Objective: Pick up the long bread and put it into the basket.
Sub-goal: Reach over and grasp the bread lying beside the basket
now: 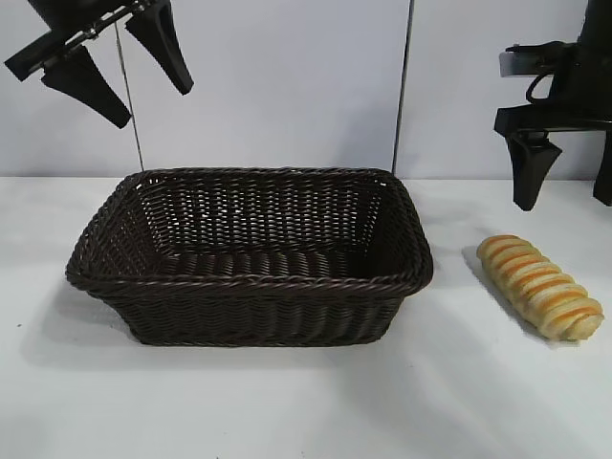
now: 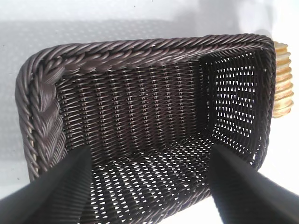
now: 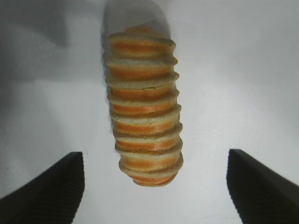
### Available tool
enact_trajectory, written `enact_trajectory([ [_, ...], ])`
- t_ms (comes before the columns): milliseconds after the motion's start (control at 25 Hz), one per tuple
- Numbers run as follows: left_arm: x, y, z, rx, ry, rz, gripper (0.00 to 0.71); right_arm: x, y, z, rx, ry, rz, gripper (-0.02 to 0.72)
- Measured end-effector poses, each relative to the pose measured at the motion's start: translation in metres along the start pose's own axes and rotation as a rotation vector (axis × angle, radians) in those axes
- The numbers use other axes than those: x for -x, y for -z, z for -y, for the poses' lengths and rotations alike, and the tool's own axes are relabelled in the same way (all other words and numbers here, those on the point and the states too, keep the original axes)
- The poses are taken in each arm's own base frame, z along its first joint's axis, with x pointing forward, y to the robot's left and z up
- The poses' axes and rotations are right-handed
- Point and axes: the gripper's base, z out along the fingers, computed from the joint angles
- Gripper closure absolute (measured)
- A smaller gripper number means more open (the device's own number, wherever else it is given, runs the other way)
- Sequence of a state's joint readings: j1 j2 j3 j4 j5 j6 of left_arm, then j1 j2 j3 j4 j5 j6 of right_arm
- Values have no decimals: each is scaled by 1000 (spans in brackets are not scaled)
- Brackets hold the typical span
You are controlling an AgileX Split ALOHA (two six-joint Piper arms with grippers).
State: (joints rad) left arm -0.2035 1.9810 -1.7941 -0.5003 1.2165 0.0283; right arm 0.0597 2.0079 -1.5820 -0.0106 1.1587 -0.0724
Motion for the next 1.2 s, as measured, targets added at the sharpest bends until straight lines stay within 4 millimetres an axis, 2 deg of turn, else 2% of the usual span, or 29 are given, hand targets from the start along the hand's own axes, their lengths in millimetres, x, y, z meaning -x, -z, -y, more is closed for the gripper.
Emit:
enact_trajectory([
  [560, 1, 0, 0, 0, -1, 6, 199, 5, -59, -2, 25, -6, -113, 104],
  [760, 1, 0, 0, 0, -1, 7, 199, 7, -75, -2, 26, -5, -126, 106],
  [840, 1, 0, 0, 0, -1, 8, 199, 8, -79, -2, 26, -5, -129, 149],
  [1040, 1, 0, 0, 0, -1, 8, 199, 8, -80, -2, 27, -6, -125, 351],
  [1200, 1, 0, 0, 0, -1, 8, 199, 8, -80, -2, 27, -6, -126, 403],
])
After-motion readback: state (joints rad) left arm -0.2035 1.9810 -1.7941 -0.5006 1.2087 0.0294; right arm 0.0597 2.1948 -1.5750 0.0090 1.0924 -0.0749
